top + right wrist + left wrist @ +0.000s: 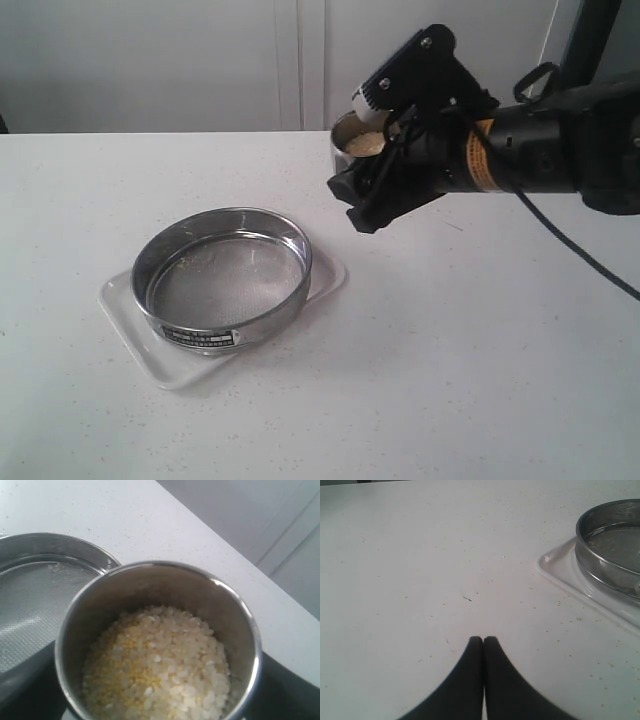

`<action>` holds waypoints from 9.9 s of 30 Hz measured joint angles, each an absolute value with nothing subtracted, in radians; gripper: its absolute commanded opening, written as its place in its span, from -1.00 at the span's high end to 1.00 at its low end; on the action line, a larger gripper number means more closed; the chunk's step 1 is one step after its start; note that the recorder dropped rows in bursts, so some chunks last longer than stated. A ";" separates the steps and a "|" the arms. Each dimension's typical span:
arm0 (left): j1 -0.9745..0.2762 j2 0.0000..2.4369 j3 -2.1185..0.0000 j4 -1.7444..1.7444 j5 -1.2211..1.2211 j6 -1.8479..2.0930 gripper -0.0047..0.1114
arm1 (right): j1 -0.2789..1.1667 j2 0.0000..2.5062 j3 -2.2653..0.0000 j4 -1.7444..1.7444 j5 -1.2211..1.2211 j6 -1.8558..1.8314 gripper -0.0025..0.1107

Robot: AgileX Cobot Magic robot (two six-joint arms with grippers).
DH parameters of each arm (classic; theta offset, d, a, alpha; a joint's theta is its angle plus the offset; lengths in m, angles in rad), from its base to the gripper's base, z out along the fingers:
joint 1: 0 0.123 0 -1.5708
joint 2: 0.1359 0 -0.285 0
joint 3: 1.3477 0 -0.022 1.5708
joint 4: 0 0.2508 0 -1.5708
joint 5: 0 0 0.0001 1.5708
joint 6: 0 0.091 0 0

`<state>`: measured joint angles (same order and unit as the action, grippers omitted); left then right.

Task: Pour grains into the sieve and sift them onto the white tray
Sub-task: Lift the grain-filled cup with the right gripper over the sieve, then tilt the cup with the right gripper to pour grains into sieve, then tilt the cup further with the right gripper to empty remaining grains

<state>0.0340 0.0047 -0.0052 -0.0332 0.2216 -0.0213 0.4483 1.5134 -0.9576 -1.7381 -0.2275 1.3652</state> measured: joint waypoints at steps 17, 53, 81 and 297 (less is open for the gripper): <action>0.034 0.005 -0.005 -0.033 0.222 -0.021 0.92 | 0.557 1.635 -1.047 -1.748 -0.097 1.346 0.96; 0.034 0.005 -0.005 -0.033 0.222 -0.021 0.92 | 0.769 1.750 -1.218 -1.070 0.291 0.225 0.96; 0.034 0.005 -0.005 -0.033 0.222 -0.021 0.92 | 0.778 1.963 -1.374 -1.068 0.340 0.013 0.96; 0.034 0.005 -0.005 -0.033 0.222 -0.021 0.92 | 0.858 2.142 -1.572 -1.537 0.529 -0.540 0.96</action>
